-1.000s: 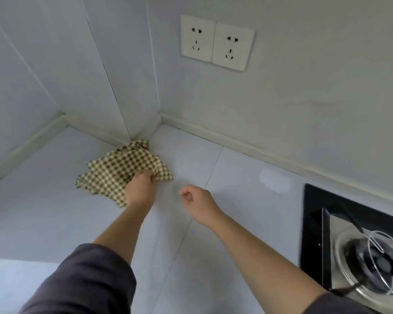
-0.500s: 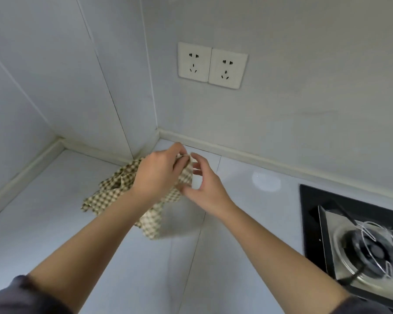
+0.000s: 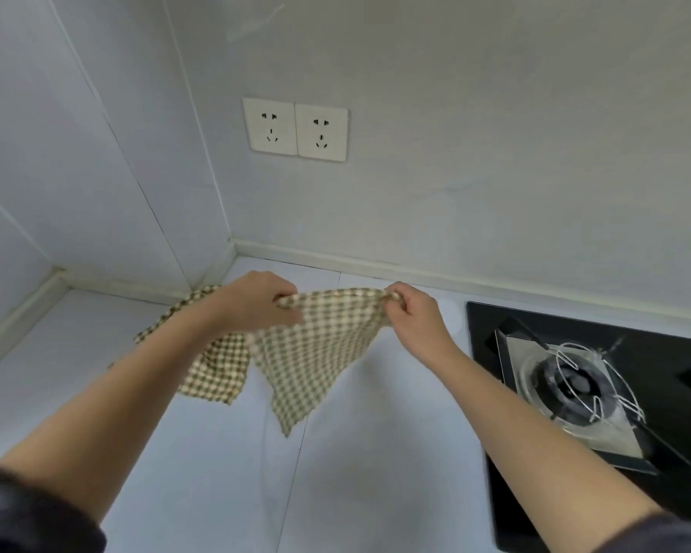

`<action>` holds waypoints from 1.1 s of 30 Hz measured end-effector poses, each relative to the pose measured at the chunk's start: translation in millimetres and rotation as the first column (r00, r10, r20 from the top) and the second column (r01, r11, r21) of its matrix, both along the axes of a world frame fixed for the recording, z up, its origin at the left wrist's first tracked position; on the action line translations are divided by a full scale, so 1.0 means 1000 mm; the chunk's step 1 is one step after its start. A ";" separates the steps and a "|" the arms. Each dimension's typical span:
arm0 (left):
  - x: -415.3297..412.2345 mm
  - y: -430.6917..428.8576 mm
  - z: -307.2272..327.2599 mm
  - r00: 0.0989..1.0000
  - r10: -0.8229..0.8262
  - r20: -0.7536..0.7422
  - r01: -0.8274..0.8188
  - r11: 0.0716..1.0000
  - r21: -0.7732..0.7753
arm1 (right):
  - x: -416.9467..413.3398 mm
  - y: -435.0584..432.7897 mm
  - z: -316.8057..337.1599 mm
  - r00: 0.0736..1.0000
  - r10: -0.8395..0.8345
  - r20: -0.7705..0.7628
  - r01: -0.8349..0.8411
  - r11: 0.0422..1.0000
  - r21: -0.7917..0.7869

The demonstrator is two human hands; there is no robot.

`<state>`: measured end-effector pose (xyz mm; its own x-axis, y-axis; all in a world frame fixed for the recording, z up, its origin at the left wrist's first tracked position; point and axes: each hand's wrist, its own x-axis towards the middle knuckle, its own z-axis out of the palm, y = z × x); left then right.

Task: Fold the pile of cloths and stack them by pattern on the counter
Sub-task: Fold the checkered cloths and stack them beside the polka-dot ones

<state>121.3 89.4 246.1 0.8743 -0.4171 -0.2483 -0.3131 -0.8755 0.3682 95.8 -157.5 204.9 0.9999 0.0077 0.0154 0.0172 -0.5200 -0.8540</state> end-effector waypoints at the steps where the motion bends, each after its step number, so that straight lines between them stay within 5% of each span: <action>1: 0.001 0.002 -0.002 0.999 0.014 -0.031 -0.015 0.999 -0.036 | 0.001 -0.010 0.002 0.999 -0.024 -0.023 0.024 1.000 -0.016; 4: 0.000 0.001 -0.001 0.965 0.073 -0.250 -0.143 0.950 -0.277 | 0.005 -0.043 0.009 0.979 -0.032 -0.200 0.029 0.999 -0.018; 6: -0.001 -0.003 -0.004 0.859 0.062 -0.509 -0.336 0.818 -0.467 | 0.007 -0.061 0.011 0.925 0.020 -0.380 0.041 0.988 0.152; 9: -0.004 -0.012 -0.015 0.753 0.062 -0.655 -0.486 0.723 -0.491 | 0.005 -0.081 0.006 0.836 0.062 -0.546 0.136 0.940 0.314; 12: -0.001 -0.023 -0.033 0.704 0.099 -0.703 -0.550 0.703 -0.451 | 0.003 -0.093 -0.013 0.792 0.026 -0.610 0.213 0.925 0.315; 14: 0.004 -0.036 -0.050 0.722 0.212 -0.659 -0.580 0.706 -0.408 | 0.005 -0.097 -0.031 0.807 -0.086 -0.584 0.278 0.928 0.249; 18: 0.012 -0.067 -0.103 0.705 0.530 -0.471 -0.708 0.565 -0.423 | 0.003 -0.097 -0.065 0.887 -0.320 -0.332 0.344 0.939 0.013; 20: 0.000 -0.077 -0.125 0.804 0.554 -0.219 -0.595 0.734 -0.329 | -0.010 -0.093 -0.078 0.949 -0.259 -0.182 0.228 0.958 -0.176; 25: -0.075 -0.081 -0.166 0.984 0.180 0.008 -0.173 0.954 -0.244 | -0.064 -0.086 -0.118 0.988 0.004 -0.153 -0.054 0.944 -0.325; 30: -0.120 -0.060 -0.202 0.977 -0.187 0.101 0.198 0.974 -0.112 | -0.114 -0.082 -0.140 0.946 0.189 -0.264 -0.289 0.858 -0.424; 33: -0.130 -0.061 -0.213 0.952 -0.205 0.229 0.225 0.972 -0.064 | -0.133 -0.075 -0.152 0.927 0.263 -0.266 -0.373 0.711 -0.596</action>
<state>-8.6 28.7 32.7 0.7903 -0.6126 -0.0144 -0.5719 -0.7458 0.3417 -37.7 -232.6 53.1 0.9247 0.2789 -0.2592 0.1825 -0.9221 -0.3411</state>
